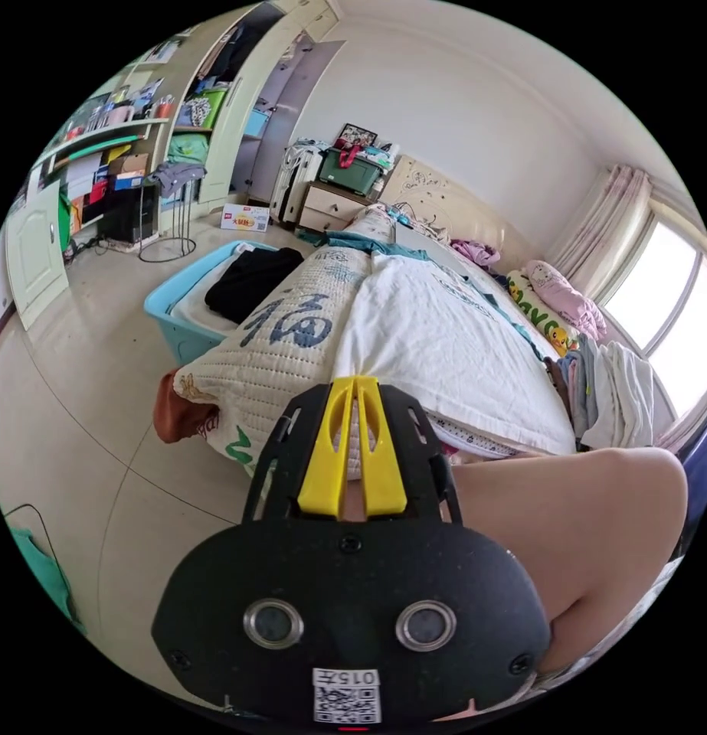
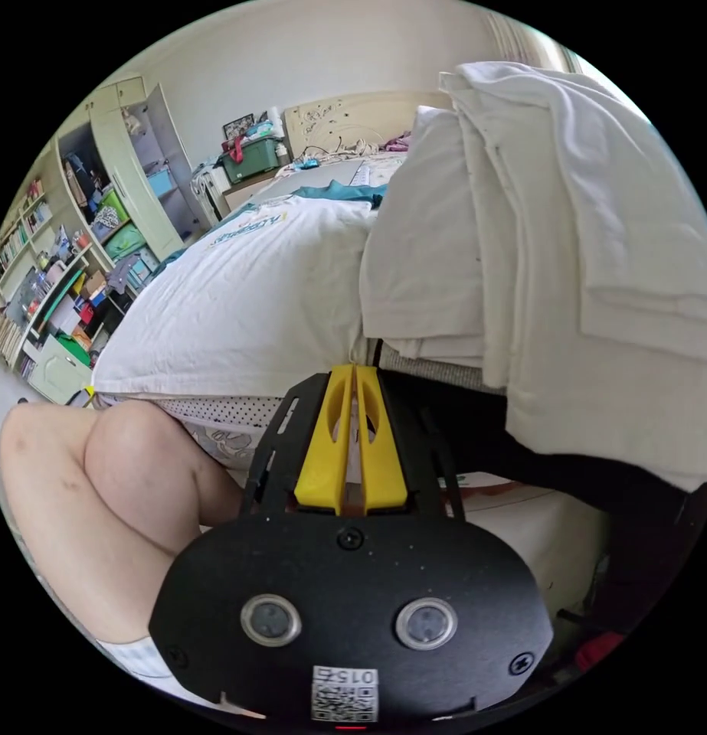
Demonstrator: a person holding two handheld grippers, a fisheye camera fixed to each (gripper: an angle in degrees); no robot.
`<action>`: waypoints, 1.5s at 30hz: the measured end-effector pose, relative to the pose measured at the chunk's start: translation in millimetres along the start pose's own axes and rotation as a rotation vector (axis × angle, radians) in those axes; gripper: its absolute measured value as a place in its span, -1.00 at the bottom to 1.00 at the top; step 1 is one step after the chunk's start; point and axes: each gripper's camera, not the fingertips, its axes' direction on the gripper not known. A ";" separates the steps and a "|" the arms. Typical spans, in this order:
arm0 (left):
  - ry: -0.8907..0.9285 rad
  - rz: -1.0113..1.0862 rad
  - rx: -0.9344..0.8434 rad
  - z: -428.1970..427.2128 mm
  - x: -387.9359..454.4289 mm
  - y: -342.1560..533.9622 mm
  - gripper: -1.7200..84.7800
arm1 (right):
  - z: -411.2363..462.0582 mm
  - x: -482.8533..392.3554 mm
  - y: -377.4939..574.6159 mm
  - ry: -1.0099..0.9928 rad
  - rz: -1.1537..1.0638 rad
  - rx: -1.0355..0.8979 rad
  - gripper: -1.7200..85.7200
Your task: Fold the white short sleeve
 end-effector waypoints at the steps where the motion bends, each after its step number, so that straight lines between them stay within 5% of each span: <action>1: -0.010 0.019 0.003 0.1 3.8 1.5 -0.98 | 2.9 -4.6 0.9 0.018 -0.011 -0.005 -0.97; 28: -0.215 0.124 -0.005 -5.3 72.9 19.2 -0.98 | 29.2 -73.0 52.9 0.233 -0.230 0.065 -0.97; 45: -0.137 0.058 0.069 -14.7 64.0 42.2 -0.97 | 29.6 -75.6 70.1 0.206 -0.190 0.129 -0.97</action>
